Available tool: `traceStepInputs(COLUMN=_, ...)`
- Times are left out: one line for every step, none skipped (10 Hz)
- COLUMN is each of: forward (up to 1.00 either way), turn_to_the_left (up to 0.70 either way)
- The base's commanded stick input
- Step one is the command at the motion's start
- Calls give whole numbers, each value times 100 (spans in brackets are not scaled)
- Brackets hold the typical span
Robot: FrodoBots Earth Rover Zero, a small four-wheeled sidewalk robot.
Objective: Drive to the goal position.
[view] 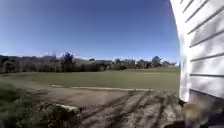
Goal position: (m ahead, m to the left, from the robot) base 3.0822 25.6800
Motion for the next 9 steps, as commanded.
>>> traceStepInputs(forward=0, turn_to_the_left=0)
traceStepInputs(forward=0, turn_to_the_left=0)
traceStepInputs(forward=0, turn_to_the_left=0)
traceStepInputs(forward=0, turn_to_the_left=0)
traceStepInputs(forward=0, turn_to_the_left=0)
traceStepInputs(forward=0, turn_to_the_left=0)
traceStepInputs(forward=0, turn_to_the_left=0)
traceStepInputs(forward=0, turn_to_the_left=12)
traceStepInputs(forward=0, turn_to_the_left=40)
